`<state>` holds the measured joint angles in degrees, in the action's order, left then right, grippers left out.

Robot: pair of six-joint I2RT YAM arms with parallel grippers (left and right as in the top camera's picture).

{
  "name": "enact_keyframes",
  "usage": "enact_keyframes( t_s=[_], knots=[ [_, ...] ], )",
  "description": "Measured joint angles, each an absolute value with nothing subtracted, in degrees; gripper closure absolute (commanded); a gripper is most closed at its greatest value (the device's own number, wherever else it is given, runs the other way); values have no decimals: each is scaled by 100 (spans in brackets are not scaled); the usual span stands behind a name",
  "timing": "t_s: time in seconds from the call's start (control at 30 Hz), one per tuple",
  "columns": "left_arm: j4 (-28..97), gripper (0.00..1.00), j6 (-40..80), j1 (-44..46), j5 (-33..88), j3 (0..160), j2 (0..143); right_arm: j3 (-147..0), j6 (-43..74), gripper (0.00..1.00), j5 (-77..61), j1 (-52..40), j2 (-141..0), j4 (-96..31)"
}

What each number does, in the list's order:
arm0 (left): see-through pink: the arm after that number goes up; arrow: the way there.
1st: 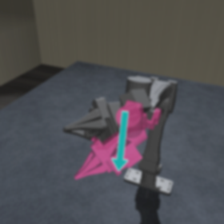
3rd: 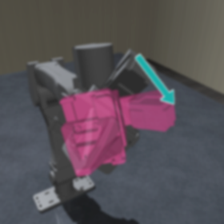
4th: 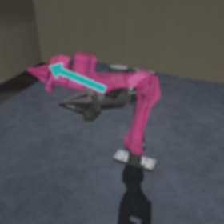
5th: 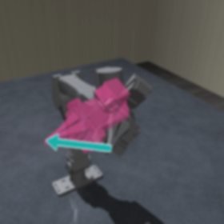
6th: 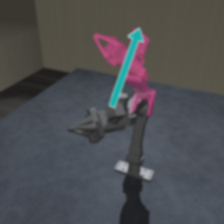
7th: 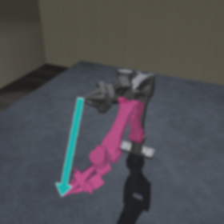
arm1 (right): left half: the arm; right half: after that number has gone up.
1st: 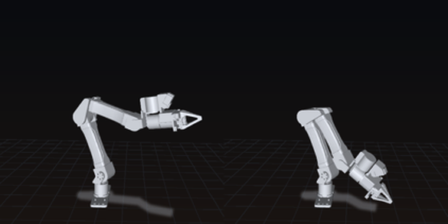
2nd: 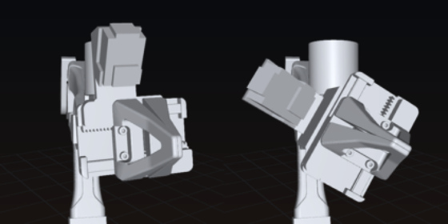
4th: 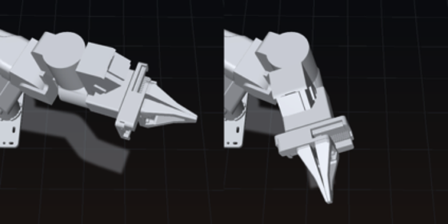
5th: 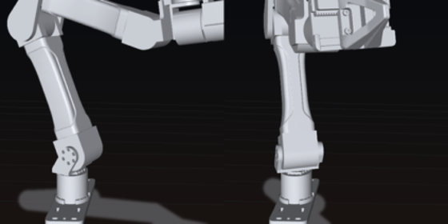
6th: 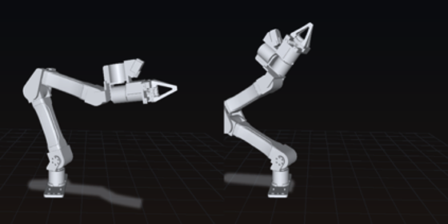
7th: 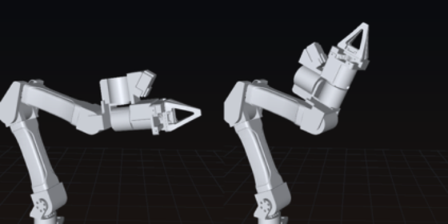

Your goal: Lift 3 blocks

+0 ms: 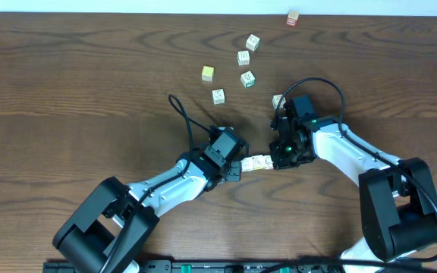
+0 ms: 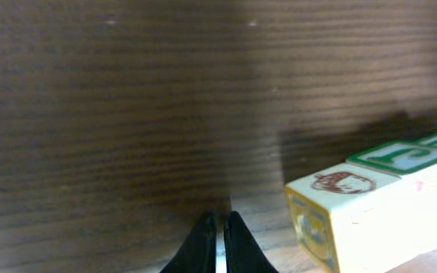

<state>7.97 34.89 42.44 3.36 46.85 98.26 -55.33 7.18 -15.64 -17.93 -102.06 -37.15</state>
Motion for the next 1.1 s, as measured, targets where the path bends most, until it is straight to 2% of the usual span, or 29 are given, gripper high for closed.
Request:
enact_keyframes(
  t_s=[1.1],
  knots=[
    [342,92,4045,4318,714,4641,9913,-5507,1083,99,-1653,-1997,-10208,-3691]
  ],
)
